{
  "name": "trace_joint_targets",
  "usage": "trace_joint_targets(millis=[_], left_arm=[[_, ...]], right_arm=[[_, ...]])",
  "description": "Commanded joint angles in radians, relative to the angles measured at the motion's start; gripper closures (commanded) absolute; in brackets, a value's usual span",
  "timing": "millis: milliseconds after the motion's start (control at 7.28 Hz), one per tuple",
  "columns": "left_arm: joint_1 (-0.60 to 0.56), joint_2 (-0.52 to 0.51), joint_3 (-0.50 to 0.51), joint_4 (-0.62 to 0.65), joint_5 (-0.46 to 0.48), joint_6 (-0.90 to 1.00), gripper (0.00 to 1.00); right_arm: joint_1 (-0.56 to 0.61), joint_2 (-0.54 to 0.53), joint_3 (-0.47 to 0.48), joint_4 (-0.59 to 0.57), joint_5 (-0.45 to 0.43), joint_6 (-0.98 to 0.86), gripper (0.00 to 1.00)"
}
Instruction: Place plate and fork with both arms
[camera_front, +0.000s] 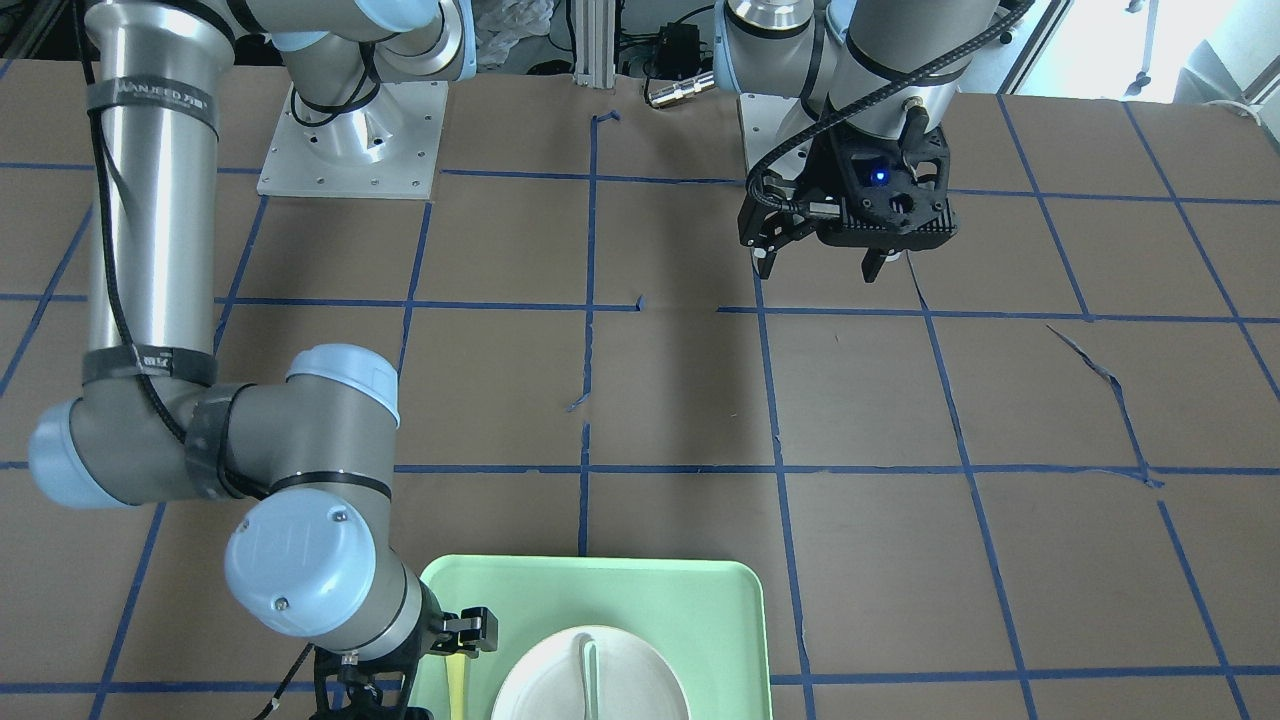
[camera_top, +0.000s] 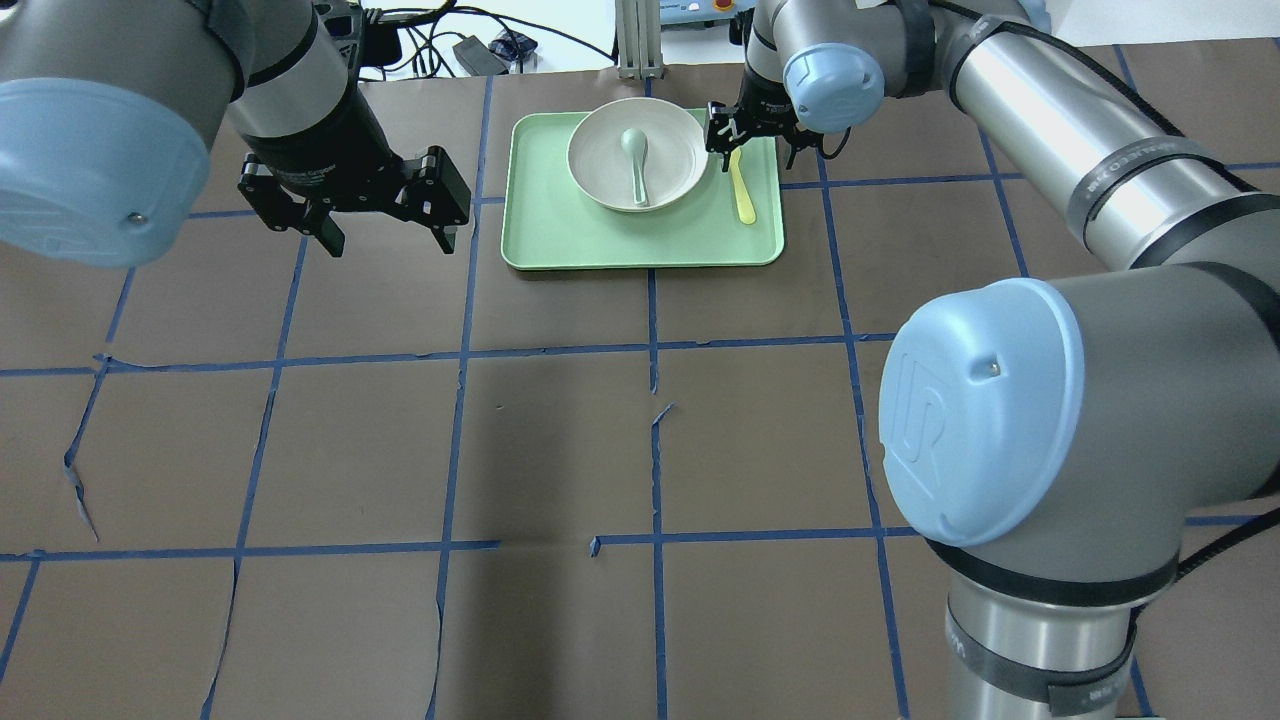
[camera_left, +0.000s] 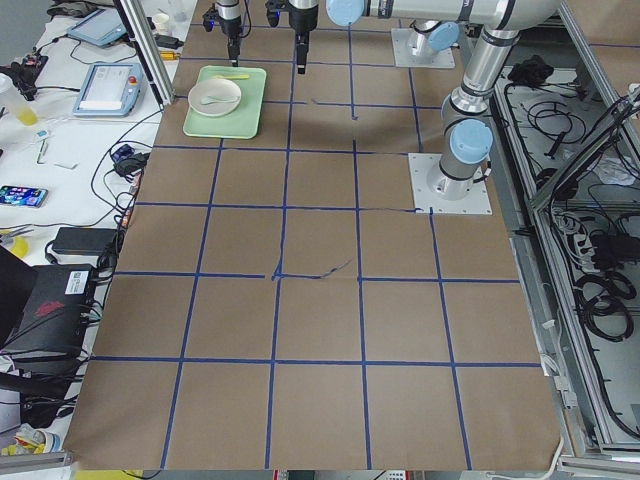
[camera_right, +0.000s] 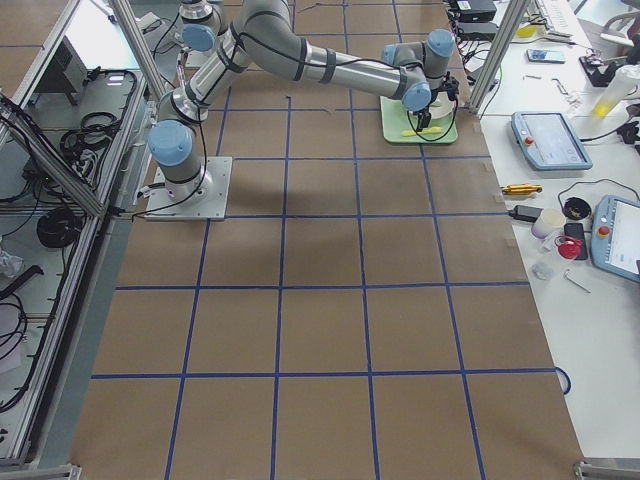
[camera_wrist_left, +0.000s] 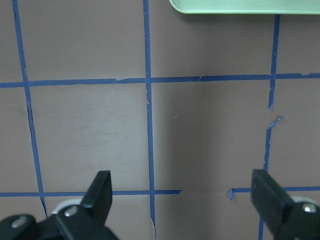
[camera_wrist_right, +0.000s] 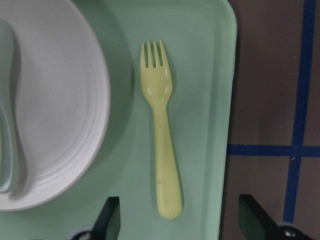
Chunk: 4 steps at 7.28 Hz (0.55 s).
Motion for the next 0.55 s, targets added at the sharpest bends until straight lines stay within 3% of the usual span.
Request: trace_joint_targets(millis=[0,137,275,412], left_arm=[[0.005,0.003,0.003,-0.002,0.0,0.0,0.0],[0.008,0.004,0.003,-0.002,0.0,0.0,0.0],[0.008,0.004,0.003,-0.002,0.0,0.008,0.0],[0.008,0.009,0.003,-0.002,0.002,0.008,0.0]], right_arm=[[-0.004,-0.258,0.292,-0.028,-0.002,-0.009,0.0],[-0.023,-0.384,0.422,-0.122,-0.01,-0.024,0.0],[-0.055,-0.502,0.494,-0.093,-0.009,-0.027,0.0],[-0.082,-0.61,0.522,0.043,-0.008,-0.041,0.0]])
